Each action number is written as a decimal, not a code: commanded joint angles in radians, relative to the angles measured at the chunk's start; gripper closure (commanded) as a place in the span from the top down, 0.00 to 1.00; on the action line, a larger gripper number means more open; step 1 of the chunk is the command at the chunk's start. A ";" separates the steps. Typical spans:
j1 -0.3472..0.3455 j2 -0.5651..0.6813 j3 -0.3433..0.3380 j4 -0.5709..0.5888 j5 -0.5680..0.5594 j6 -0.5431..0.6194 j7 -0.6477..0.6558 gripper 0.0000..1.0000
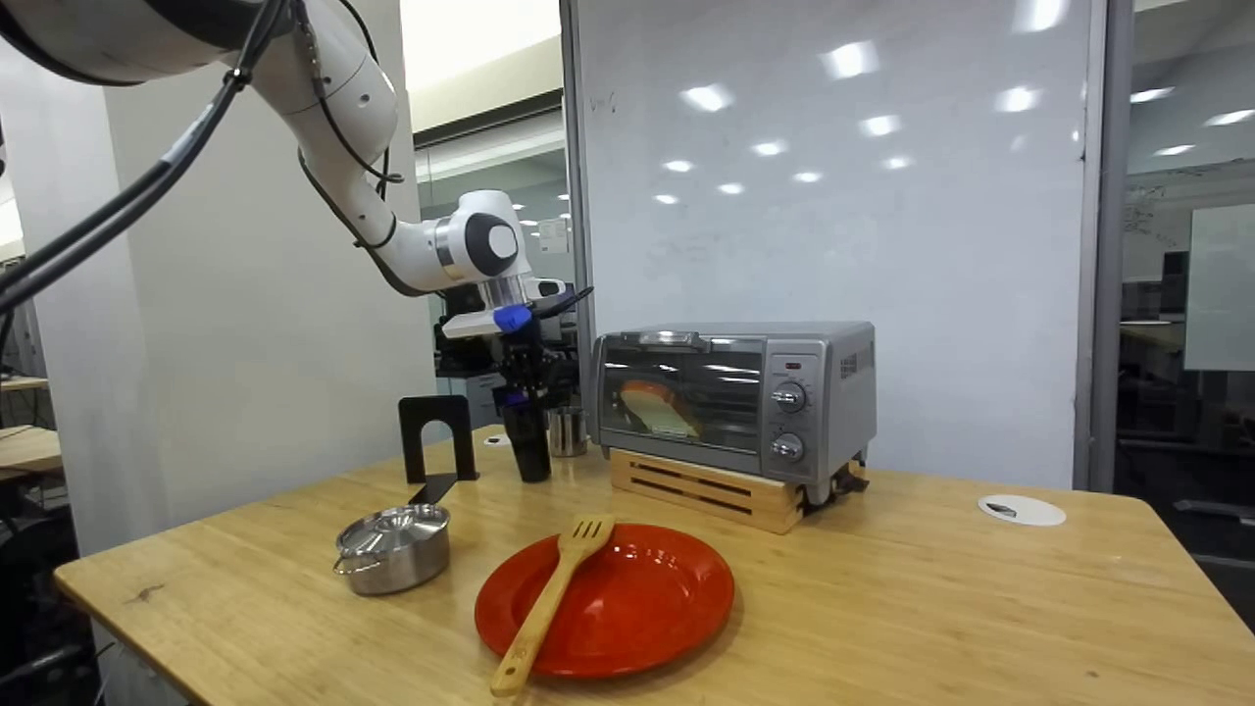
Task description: Move the black to the right side of the table
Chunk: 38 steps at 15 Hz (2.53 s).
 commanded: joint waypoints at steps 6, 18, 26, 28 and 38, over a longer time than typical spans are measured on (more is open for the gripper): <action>0.012 -0.200 0.044 -0.138 0.002 -0.102 -0.088 0.01; -0.038 -0.532 0.050 -0.427 -0.006 -0.183 -0.125 0.01; -0.141 -0.652 0.014 -0.562 0.030 -0.139 -0.121 0.01; -0.166 -0.663 -0.002 -0.583 0.044 -0.122 -0.110 0.01; -0.238 -0.635 -0.058 -0.574 0.117 -0.098 -0.099 0.05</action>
